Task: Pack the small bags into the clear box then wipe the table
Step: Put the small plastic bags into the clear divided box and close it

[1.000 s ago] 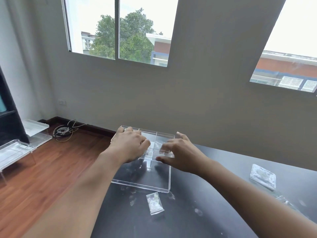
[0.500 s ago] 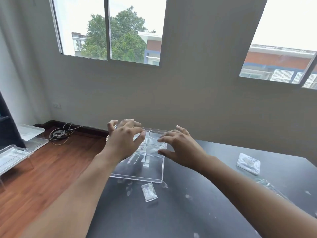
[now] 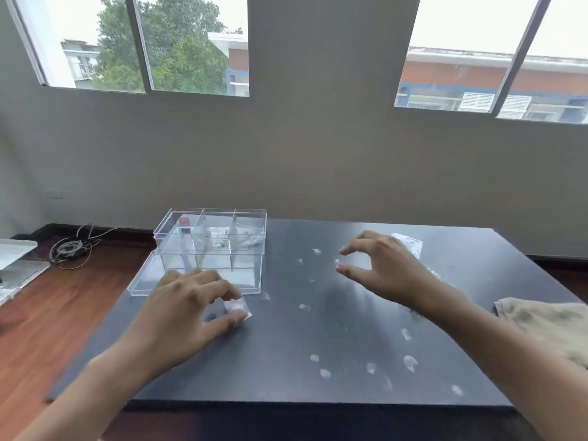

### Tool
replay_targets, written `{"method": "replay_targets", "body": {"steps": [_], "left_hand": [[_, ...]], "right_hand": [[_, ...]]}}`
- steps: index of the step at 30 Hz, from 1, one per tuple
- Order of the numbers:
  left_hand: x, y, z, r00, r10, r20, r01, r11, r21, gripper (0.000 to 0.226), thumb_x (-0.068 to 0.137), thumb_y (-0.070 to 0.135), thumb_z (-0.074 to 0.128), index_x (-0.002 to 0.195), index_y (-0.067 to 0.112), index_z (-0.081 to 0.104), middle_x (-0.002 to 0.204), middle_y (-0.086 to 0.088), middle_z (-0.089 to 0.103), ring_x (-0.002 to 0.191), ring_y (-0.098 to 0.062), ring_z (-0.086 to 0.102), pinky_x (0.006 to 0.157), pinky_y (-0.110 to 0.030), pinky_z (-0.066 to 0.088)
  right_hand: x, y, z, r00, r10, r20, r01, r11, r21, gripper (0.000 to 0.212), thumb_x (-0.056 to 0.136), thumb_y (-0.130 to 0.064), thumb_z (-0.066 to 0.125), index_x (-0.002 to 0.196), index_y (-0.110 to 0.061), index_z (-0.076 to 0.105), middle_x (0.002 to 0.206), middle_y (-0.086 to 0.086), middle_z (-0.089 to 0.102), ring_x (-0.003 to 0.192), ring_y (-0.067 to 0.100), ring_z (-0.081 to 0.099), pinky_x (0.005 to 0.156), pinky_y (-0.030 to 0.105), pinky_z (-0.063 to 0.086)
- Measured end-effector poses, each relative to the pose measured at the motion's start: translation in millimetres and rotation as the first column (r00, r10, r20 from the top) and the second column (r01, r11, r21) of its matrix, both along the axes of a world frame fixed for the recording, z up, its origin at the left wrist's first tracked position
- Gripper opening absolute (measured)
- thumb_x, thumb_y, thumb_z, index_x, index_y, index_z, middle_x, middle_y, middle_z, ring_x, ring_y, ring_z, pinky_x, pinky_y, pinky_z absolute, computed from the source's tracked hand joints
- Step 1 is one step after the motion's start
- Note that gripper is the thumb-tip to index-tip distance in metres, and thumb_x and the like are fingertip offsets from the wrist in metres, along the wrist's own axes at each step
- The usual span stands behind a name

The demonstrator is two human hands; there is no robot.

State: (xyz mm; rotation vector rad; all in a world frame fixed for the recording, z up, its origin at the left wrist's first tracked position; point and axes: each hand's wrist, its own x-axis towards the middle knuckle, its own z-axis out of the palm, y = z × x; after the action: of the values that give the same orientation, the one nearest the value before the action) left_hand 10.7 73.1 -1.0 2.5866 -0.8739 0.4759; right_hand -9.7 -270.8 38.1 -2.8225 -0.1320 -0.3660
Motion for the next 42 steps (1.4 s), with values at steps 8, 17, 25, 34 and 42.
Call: {"method": "replay_targets", "body": {"steps": [8, 17, 25, 34, 42], "left_hand": [[-12, -9, -4, 0.998, -0.049, -0.041, 0.050, 0.998, 0.031, 0.036, 0.090, 0.064, 0.045, 0.094, 0.040, 0.073, 0.084, 0.020, 0.064, 0.082, -0.005, 0.063, 0.087, -0.038, 0.045], [-16, -21, -3, 0.999, -0.005, 0.052, 0.002, 0.998, 0.066, 0.011, 0.094, 0.032, 0.069, 0.098, 0.025, 0.076, 0.081, 0.012, 0.071, 0.079, -0.015, 0.068, 0.091, -0.036, 0.046], [-17, -12, 7, 0.995, 0.002, 0.098, 0.000, 1.000, -0.019, 0.011, 0.081, 0.020, 0.076, 0.091, 0.025, 0.076, 0.072, 0.013, 0.069, 0.069, -0.008, 0.064, 0.087, -0.034, 0.047], [50, 20, 60, 0.964, 0.155, 0.214, -0.052, 0.905, -0.422, 0.017, 0.086, 0.039, 0.067, 0.099, 0.028, 0.072, 0.078, 0.014, 0.072, 0.069, -0.008, 0.067, 0.079, -0.028, 0.054], [143, 33, 65, 0.944, 0.330, 0.020, -0.288, 0.850, -0.441, 0.012, 0.094, 0.026, 0.064, 0.099, 0.022, 0.074, 0.091, 0.004, 0.073, 0.075, -0.012, 0.063, 0.082, -0.030, 0.054]], "right_hand": [[-44, -34, -20, 0.909, -0.408, -0.082, 0.393, 0.906, -0.155, 0.041, 0.095, -0.050, 0.059, 0.122, -0.022, 0.071, 0.130, 0.008, 0.067, 0.123, 0.029, 0.059, 0.100, 0.040, 0.043], [-50, -36, -27, 0.896, -0.437, -0.080, 0.412, 0.884, -0.221, 0.020, 0.085, -0.021, 0.058, 0.073, -0.006, 0.065, 0.079, 0.014, 0.062, 0.077, 0.037, 0.057, 0.064, 0.036, 0.043], [-48, -31, -7, 0.883, -0.459, 0.099, 0.464, 0.885, -0.041, 0.015, 0.077, -0.011, 0.063, 0.063, -0.012, 0.068, 0.064, 0.011, 0.059, 0.064, 0.039, 0.054, 0.057, 0.034, 0.041], [1, 22, 44, 0.853, -0.173, 0.493, 0.075, 0.974, 0.213, 0.011, 0.094, -0.025, 0.068, 0.099, -0.019, 0.077, 0.087, -0.002, 0.079, 0.081, 0.026, 0.073, 0.078, 0.042, 0.058], [85, 93, 47, 0.978, 0.087, 0.188, -0.175, 0.832, 0.526, 0.013, 0.091, -0.038, 0.077, 0.088, -0.025, 0.075, 0.055, -0.014, 0.066, 0.035, 0.011, 0.053, 0.038, 0.019, 0.042]]}}
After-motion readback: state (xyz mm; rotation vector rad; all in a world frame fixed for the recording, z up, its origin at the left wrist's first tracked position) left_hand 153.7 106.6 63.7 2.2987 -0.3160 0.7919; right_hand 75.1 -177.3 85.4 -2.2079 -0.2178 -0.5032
